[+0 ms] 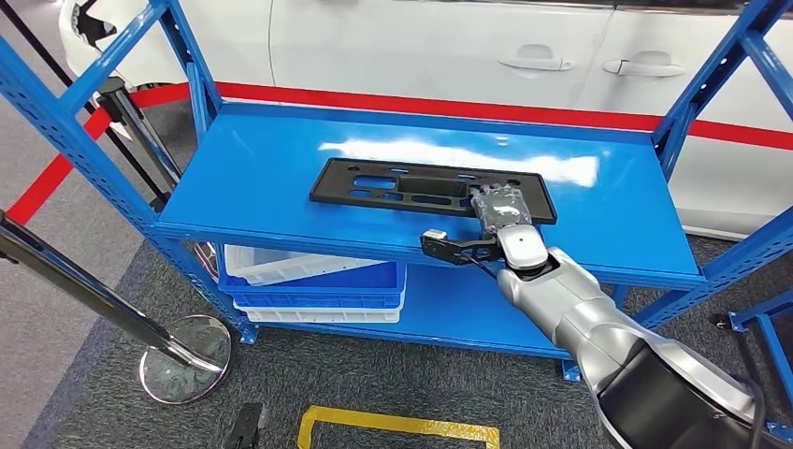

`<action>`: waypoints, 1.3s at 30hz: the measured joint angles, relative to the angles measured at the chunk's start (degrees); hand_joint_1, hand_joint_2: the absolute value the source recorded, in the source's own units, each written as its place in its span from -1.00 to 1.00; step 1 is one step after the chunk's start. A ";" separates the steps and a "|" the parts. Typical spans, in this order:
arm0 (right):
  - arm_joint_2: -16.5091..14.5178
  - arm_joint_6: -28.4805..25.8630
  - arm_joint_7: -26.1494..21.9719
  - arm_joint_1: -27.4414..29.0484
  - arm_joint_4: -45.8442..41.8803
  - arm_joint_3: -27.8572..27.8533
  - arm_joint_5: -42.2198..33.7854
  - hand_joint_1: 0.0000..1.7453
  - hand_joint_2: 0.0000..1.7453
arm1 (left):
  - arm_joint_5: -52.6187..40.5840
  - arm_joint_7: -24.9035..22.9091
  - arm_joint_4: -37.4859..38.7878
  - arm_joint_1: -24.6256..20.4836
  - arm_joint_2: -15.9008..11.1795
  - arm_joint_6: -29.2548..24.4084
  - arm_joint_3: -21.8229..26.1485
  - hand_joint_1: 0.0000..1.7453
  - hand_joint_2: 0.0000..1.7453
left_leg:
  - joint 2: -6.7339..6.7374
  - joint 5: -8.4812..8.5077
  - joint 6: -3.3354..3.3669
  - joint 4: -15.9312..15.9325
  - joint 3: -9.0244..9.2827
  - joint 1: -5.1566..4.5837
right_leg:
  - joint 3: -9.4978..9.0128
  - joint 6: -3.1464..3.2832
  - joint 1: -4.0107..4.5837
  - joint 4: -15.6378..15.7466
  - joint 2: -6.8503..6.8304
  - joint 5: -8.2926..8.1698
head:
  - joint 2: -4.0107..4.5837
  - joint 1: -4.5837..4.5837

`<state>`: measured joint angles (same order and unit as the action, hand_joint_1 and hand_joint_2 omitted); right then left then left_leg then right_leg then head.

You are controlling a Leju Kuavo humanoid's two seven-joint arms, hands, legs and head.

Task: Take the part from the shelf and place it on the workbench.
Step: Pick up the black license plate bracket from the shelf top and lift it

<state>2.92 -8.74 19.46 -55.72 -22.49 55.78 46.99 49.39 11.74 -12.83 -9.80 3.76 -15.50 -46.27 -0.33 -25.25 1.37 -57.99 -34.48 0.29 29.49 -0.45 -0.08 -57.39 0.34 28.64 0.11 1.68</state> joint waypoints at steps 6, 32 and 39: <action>0.36 -0.77 -0.27 0.09 -0.01 -0.05 0.48 1.00 1.00 | -0.02 0.19 0.00 0.07 -0.02 0.46 0.00 -1.00 -1.00 | -0.01 0.00 0.00 0.00 0.00 0.00 | -0.01 0.00 0.00 0.00 0.00 0.00 | 0.00 0.01; 4.54 -17.37 -12.97 5.06 -7.82 -6.25 -6.46 1.00 1.00 | -4.75 7.75 0.01 0.94 -0.27 -2.04 -0.85 -1.00 1.00 | -0.02 0.00 0.01 -0.02 0.00 0.00 | 0.00 0.00 0.00 0.00 -0.01 0.00 | 0.00 0.00; 9.34 -19.38 -13.66 11.66 -30.44 -13.72 -7.03 1.00 1.00 | -4.98 10.84 0.02 1.08 -0.56 -6.67 -1.42 -1.00 1.00 | -0.06 -0.01 0.01 -0.02 -0.02 0.00 | 0.00 -0.01 0.00 0.00 -0.05 0.00 | 0.00 -0.01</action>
<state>12.26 -28.11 5.80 -44.05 -52.93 42.07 39.96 44.41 22.58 -12.81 -8.72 3.20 -22.16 -47.69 -0.38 -25.26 1.38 -58.01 -34.49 0.29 29.50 -0.45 -0.08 -57.38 0.29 28.64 0.11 1.68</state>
